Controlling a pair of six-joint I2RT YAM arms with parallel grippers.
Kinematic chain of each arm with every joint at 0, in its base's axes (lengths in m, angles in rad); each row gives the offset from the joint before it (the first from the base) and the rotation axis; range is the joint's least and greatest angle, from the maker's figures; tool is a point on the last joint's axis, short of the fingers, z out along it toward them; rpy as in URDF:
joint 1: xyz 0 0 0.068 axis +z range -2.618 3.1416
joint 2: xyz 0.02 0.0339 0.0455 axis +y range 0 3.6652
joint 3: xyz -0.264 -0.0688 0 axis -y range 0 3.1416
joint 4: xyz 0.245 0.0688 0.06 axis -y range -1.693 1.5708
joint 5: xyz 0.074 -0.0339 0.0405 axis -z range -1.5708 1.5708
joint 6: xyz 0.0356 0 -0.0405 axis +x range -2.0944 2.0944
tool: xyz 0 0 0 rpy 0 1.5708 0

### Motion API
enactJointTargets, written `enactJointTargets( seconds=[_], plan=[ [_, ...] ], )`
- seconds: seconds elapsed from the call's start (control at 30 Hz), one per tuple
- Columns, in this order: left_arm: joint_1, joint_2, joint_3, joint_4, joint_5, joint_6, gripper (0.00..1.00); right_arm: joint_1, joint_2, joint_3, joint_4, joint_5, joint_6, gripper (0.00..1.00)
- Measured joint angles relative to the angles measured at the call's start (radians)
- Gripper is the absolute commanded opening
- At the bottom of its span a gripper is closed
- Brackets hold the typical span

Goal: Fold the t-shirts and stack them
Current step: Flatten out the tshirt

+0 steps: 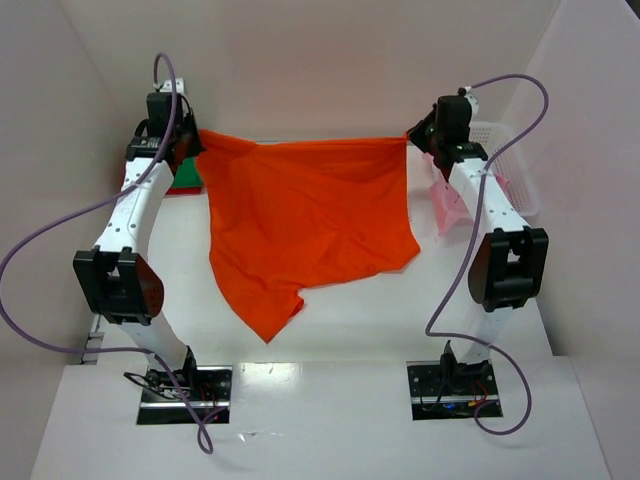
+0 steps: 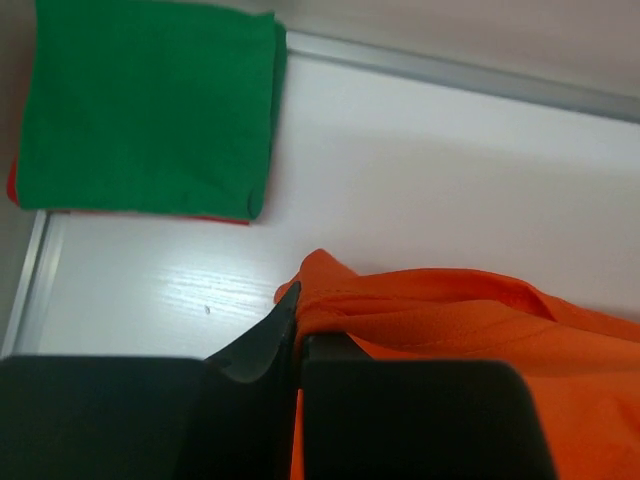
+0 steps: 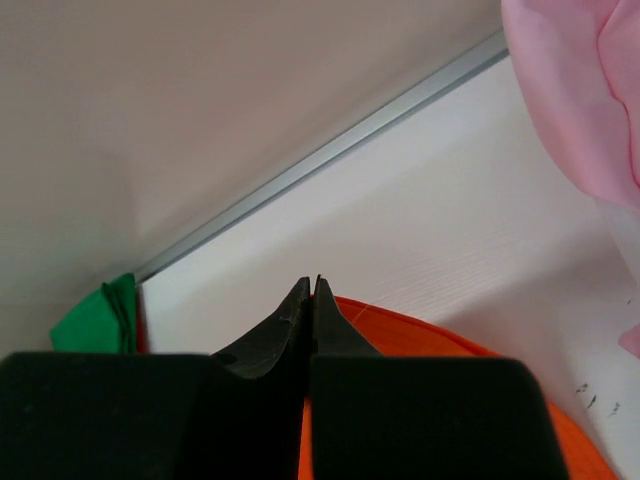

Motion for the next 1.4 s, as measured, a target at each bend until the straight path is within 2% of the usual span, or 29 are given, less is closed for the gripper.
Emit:
enactJointTargets(
  seconds=[0.17,0.5,0.63,0.83,0.9,0.97,1.07,1.2,1.33,1.4],
  plan=[
    [-0.003,-0.006,0.113,-0.002,0.002,0.019,0.0,0.002,-0.05,0.014,-0.023,0.02,-0.007,0.0],
    [-0.003,-0.141,0.172,-0.02,0.018,0.028,0.0,0.002,-0.267,0.114,-0.065,0.06,-0.027,0.0],
    [-0.003,-0.308,0.157,-0.015,0.05,0.028,0.0,0.002,-0.463,0.044,-0.07,0.066,-0.033,0.0],
    [-0.003,-0.616,0.008,-0.02,0.096,0.027,0.0,0.002,-0.767,-0.134,-0.083,0.044,-0.036,0.0],
    [-0.003,-0.732,-0.037,-0.022,0.108,0.023,0.0,0.002,-0.914,-0.214,-0.109,0.021,-0.036,0.0],
    [-0.003,-0.841,-0.088,-0.027,0.121,0.021,0.0,0.002,-0.976,-0.234,-0.116,0.013,-0.037,0.0],
    [-0.003,-0.98,-0.109,-0.08,0.136,0.016,0.0,0.002,-1.156,-0.285,-0.182,0.0,-0.036,0.0],
    [-0.018,-1.118,-0.013,-0.169,0.137,0.005,0.0,0.002,-1.312,-0.243,-0.249,-0.016,-0.037,0.0],
    [-0.035,-1.174,0.042,-0.181,0.118,-0.009,0.0,0.002,-1.323,-0.092,-0.296,-0.029,-0.048,0.0],
    [-0.046,-1.177,0.053,-0.179,0.103,-0.009,0.0,0.002,-1.317,-0.071,-0.294,-0.029,-0.051,0.0]
  ],
)
